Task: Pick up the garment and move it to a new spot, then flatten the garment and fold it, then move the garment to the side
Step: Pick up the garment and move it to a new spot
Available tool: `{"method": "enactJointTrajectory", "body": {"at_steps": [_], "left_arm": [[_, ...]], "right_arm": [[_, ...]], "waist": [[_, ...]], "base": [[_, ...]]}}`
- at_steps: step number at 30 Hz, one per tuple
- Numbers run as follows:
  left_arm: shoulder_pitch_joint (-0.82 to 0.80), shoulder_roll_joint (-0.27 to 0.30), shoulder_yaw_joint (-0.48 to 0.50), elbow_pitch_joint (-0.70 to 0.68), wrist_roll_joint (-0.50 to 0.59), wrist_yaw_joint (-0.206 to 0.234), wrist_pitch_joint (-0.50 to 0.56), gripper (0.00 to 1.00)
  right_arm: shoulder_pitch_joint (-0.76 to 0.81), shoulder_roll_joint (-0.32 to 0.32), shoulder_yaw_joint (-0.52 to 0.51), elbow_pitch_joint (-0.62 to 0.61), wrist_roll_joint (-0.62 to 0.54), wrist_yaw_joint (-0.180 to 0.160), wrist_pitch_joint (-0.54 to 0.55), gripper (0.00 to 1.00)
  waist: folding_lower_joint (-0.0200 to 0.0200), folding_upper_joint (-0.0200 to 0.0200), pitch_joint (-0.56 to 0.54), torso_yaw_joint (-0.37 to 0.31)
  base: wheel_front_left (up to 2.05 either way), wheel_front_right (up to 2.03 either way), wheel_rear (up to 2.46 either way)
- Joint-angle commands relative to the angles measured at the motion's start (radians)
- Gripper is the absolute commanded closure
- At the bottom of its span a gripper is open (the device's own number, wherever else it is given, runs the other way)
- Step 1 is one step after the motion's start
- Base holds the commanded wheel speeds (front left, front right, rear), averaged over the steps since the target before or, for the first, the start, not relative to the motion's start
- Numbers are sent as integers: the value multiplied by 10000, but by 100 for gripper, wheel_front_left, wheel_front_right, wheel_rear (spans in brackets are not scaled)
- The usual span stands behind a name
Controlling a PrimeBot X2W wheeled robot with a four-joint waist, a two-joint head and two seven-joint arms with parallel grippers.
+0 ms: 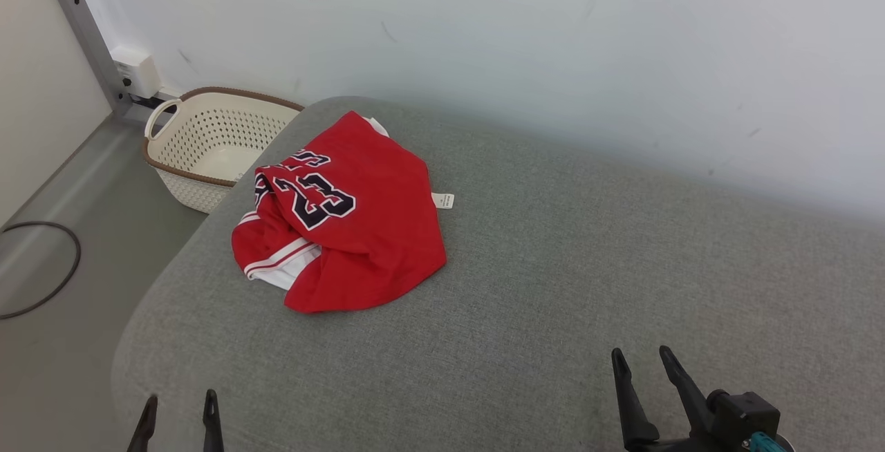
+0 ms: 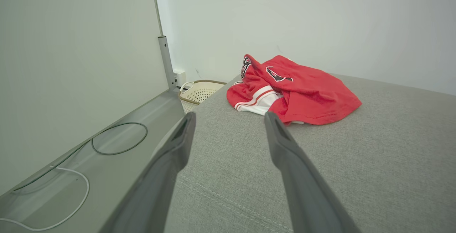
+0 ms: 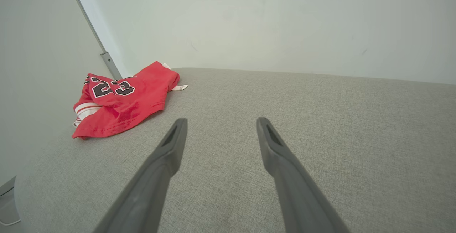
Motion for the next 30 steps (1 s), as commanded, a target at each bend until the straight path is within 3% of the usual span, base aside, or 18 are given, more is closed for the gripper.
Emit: {"method": "enactJointTrajectory", "body": {"at_steps": [1,13,19,30], "left_arm": [[-136,53,-57,-70,38,-21,44,0],[-1742,799,-92,-6,-6,-555,334,0],[-3119,1176,48,183,-457,-1047,680,0],[-5464,1660,-59,1282,-678,-1570,1256,0]], "right_arm": [[-41,-17,46,27,34,-3,-54,0],[-355,-189,221,-67,75,-3,54,0],[-580,-315,339,-210,92,-3,115,0],[-1134,-573,608,-534,102,-3,325,0]], "waist": [[0,-1,22,-45],[0,-1,320,-540],[0,-1,623,-933],[0,-1,1546,-1824]], "base": [[0,0,0],[0,0,0],[0,0,0],[0,0,0]]}}
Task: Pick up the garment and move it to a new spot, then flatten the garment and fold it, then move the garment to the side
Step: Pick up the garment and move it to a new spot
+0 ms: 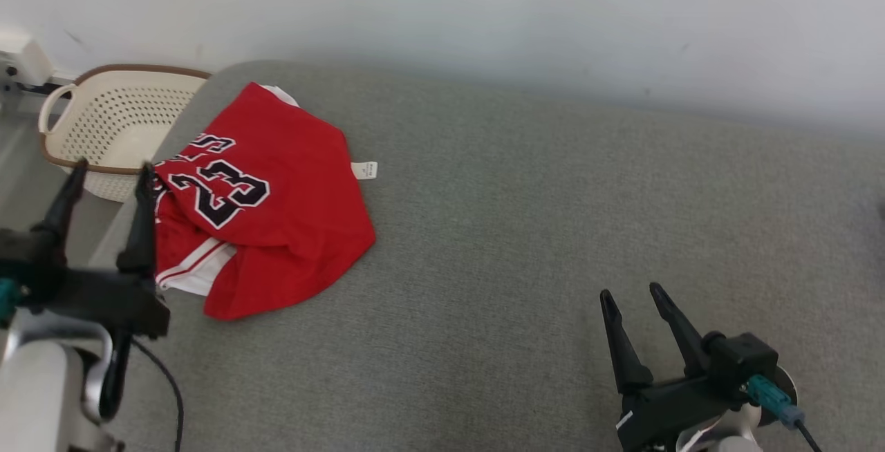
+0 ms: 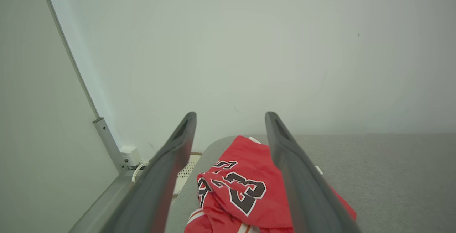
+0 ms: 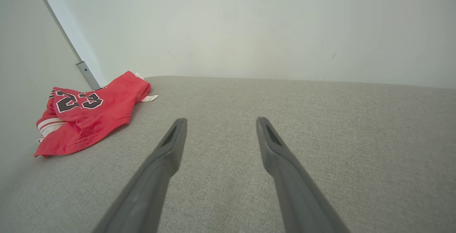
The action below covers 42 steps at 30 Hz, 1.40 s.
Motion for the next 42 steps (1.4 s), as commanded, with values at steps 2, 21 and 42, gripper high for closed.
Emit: {"method": "enactJointTrajectory", "body": {"at_steps": [2,21,42], "left_arm": [[-565,115,42,302,-109,-103,73,0],[-3477,852,187,4468,-528,-450,588,0],[-4990,1289,-256,9478,-856,-941,2810,0]], "right_arm": [[-273,-111,92,-139,35,-3,36,0],[-1289,-452,423,-371,155,-3,-74,0],[-1680,-532,489,-146,248,-3,-18,0]], "waist": [[-1,-2,597,-582],[-1,-2,2131,-2009],[-1,-2,2699,-2900]], "base": [[0,0,0],[0,0,0],[0,0,0]]}}
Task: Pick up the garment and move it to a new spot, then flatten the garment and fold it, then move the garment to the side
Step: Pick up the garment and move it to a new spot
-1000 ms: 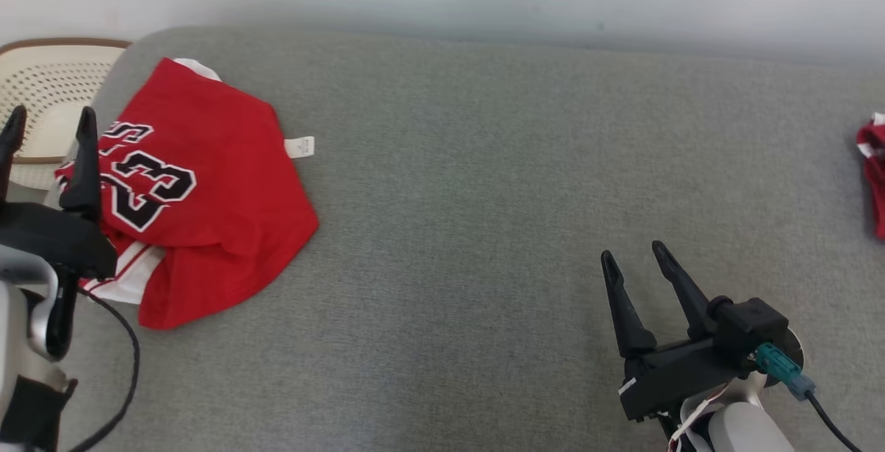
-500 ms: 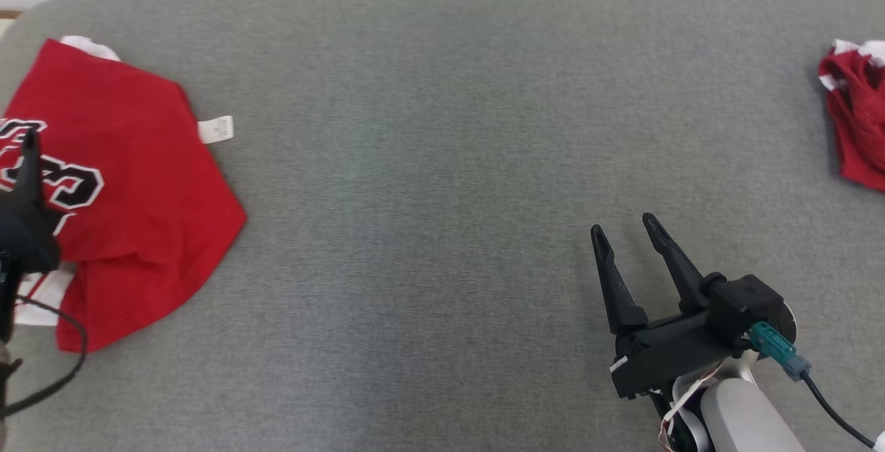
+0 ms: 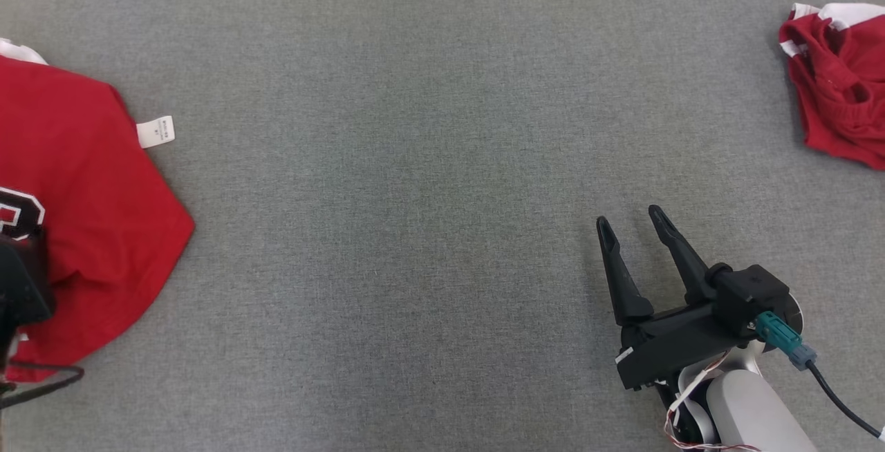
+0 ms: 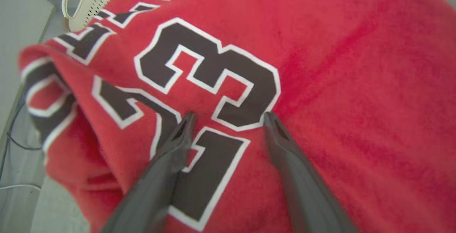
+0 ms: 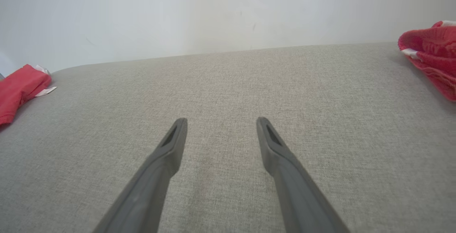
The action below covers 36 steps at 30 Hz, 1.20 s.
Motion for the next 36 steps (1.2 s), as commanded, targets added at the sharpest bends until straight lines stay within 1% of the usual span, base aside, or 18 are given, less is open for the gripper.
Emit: {"method": "enactJointTrajectory", "body": {"at_steps": [1,7,8,10,15,21,25,30,36], "left_arm": [[-82,-43,8,148,-160,-78,150,0],[-224,-234,-112,920,-267,-122,1080,0],[-254,-252,-134,965,-279,-130,1093,29],[-296,-223,-243,1046,-174,-89,1163,100],[-595,-115,-455,818,-15,1,400,100],[-802,-127,-666,425,103,-27,-743,100],[-987,-276,-822,92,74,-154,-1393,100],[-1151,-415,-1100,-325,70,-258,-1818,100],[-1271,-679,-1775,-1342,-2,-320,-2115,100]], "right_arm": [[-58,-35,7,18,56,-3,21,0],[-26,-32,3,-59,-32,-3,158,0],[-15,-29,5,-68,-42,-3,189,0],[2,-25,19,-70,-55,-3,235,0],[97,4,4,11,-55,-3,243,0],[181,91,8,98,-46,-3,166,0],[286,182,-20,210,-8,-3,128,0],[369,287,-25,322,33,-3,39,0],[509,418,-87,489,93,-3,-71,0]], "waist": [[-1,-1,22,-25],[-1,-1,45,-67],[-1,-1,38,-71],[-1,-1,4,-86],[-1,-1,-187,-71],[-1,-1,-544,-28],[-1,-1,-835,7],[-1,-1,-1140,11],[-1,-1,-1540,-75]], "base": [[0,0,0],[0,0,0],[0,0,0],[0,0,0],[0,0,0],[0,0,0],[0,0,0],[0,0,0],[0,0,0]]}}
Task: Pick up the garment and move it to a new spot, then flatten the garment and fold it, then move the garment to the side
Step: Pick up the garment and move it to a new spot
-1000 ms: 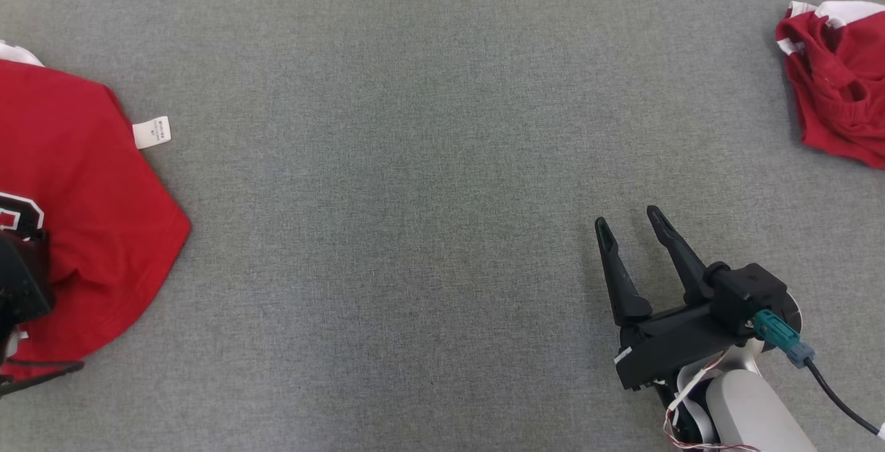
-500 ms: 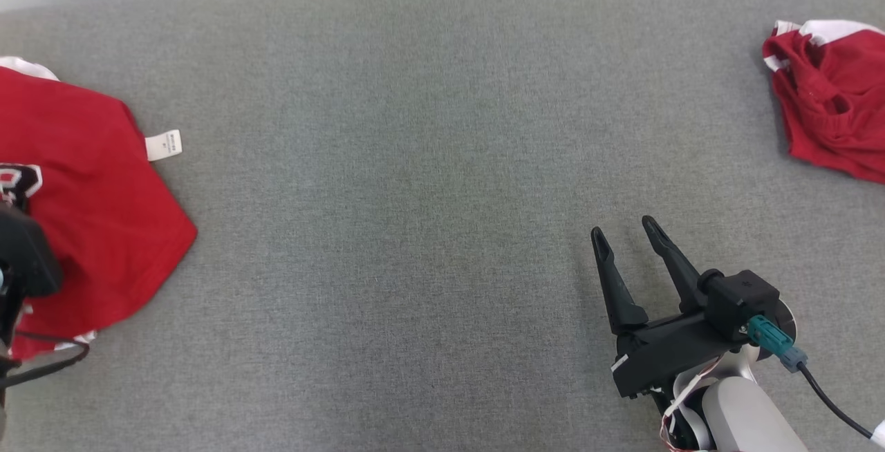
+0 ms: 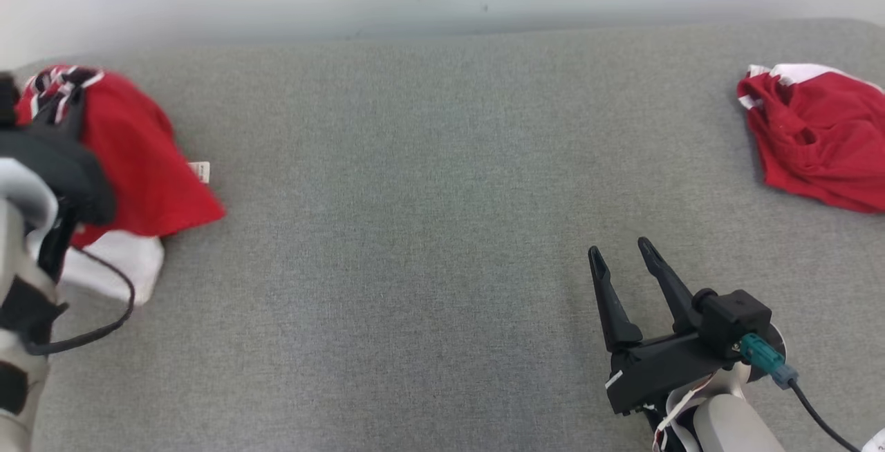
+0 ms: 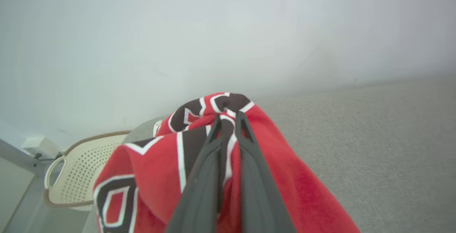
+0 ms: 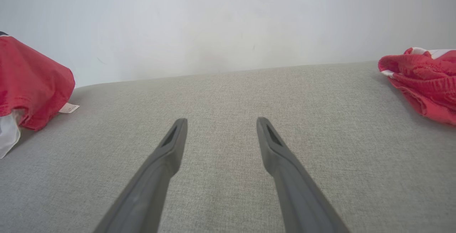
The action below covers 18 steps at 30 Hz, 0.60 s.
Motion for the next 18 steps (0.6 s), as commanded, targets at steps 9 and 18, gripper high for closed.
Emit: {"method": "enactJointTrajectory", "body": {"at_steps": [9,18], "left_arm": [[478,-80,-1437,-2906,-1023,-1,511,100],[1331,-81,-2397,-6111,-1654,-1,1578,100]], "right_arm": [[207,249,-111,269,132,-3,-269,0],[254,389,-207,415,102,-3,-392,0]], "waist": [[1,0,-626,-521],[1,0,-816,-1160]], "base": [[0,0,0],[0,0,0]]}}
